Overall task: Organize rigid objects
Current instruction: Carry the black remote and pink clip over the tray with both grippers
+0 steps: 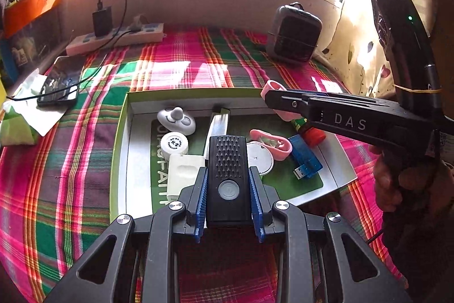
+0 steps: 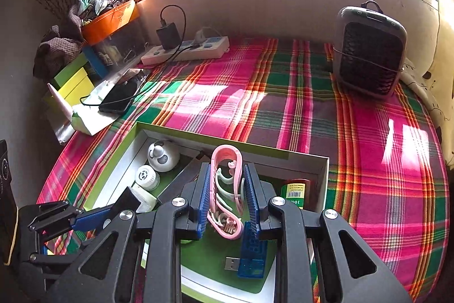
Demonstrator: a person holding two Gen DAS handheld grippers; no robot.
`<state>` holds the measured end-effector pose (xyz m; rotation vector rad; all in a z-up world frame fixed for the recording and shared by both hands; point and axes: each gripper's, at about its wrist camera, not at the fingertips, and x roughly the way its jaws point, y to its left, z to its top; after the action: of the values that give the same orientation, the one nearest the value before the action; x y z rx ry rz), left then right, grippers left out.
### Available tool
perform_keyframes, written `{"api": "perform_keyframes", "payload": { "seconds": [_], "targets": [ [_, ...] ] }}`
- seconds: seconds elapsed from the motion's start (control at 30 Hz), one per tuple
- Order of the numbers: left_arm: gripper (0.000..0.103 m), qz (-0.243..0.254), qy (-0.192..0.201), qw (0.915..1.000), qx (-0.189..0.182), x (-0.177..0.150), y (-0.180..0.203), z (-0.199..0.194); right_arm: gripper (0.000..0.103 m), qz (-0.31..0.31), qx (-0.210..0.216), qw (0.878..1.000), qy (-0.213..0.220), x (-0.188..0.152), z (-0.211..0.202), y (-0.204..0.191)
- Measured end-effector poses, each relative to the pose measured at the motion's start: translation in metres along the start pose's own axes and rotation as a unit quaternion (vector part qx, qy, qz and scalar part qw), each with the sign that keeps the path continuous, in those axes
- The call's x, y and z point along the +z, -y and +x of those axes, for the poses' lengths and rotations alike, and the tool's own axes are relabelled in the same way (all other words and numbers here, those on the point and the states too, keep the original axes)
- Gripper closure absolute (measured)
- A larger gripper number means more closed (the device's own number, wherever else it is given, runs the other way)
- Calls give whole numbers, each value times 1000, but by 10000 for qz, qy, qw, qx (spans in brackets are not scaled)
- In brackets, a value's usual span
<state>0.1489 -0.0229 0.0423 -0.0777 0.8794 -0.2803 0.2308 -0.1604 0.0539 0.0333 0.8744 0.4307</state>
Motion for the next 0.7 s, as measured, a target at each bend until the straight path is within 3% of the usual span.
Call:
{"api": "perform_keyframes", "payload": {
  "seconds": [0.7],
  "targets": [
    [77, 1, -131, 9999, 72, 2, 3, 23, 78, -23, 60, 9988, -476, -1, 46, 6]
  ]
}}
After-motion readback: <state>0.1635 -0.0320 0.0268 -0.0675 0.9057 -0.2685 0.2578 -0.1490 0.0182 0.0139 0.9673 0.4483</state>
